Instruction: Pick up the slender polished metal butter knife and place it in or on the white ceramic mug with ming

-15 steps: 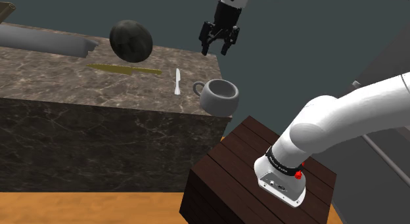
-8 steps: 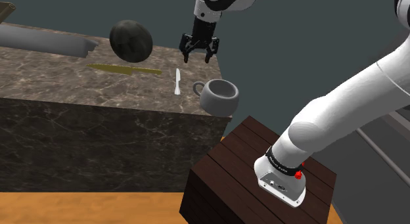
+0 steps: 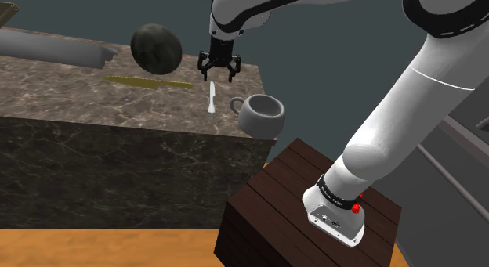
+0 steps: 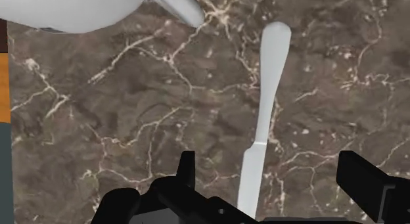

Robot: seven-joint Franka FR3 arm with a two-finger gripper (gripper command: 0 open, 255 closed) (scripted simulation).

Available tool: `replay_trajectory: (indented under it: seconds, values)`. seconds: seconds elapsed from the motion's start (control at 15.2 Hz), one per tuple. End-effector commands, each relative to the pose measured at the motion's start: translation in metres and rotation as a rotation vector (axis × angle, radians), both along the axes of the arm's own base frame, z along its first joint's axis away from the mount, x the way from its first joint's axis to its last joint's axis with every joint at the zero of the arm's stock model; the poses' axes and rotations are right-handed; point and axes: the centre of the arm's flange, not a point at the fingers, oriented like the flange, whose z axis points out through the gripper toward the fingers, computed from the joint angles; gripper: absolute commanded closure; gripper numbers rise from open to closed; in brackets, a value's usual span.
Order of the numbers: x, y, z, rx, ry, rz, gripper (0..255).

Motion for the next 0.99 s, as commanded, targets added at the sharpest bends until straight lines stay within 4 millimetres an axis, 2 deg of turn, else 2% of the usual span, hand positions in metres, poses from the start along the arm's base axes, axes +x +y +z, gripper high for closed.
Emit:
replay_trajectory:
  seconds: [0.0, 0.13, 0.59, 0.92]
  values:
    - [0.02, -0.004, -0.02, -0.01, 0.01, -0.055, 0]
    - [0.035, -0.008, -0.034, -0.017, 0.017, -0.095, 0]
    - [0.035, -0.008, -0.071, -0.017, 0.017, -0.095, 0]
    - [0.035, -0.008, -0.074, -0.017, 0.017, -0.095, 0]
